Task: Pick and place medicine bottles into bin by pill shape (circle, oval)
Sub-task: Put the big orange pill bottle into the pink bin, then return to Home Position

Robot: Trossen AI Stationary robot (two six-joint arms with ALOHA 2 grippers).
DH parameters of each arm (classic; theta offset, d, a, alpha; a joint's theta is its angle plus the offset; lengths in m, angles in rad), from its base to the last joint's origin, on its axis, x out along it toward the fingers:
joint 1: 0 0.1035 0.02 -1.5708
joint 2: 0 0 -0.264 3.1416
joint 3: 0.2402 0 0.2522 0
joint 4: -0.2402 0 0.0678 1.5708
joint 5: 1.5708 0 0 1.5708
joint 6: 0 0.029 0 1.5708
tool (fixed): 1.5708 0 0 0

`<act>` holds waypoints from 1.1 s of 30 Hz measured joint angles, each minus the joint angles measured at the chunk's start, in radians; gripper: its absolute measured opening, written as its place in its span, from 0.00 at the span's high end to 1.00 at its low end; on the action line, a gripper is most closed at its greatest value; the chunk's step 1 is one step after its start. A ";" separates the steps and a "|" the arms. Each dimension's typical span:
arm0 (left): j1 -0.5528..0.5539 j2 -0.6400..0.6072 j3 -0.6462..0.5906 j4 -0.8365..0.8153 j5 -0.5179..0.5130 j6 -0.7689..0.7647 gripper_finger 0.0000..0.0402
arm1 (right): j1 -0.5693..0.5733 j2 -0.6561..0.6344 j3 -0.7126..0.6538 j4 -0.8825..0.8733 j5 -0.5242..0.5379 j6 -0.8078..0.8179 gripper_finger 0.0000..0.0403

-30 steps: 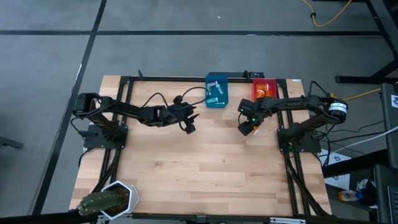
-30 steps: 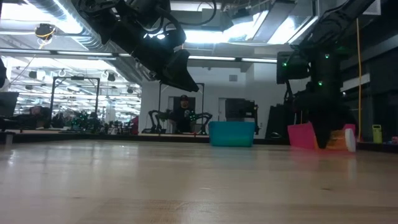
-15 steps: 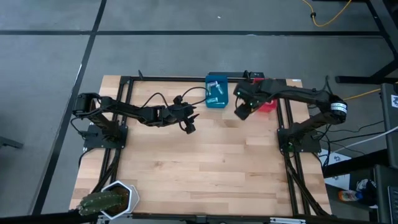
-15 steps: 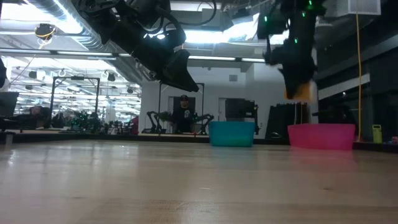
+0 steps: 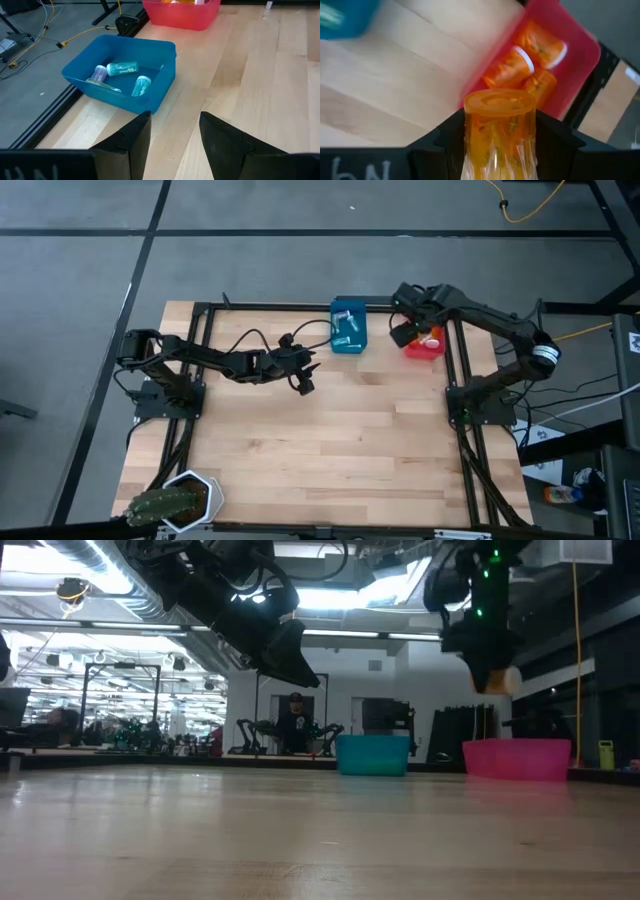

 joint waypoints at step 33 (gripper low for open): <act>0.000 0.000 0.000 0.000 0.000 0.000 0.59 | -0.182 0.001 -0.189 0.199 0.042 -0.026 0.33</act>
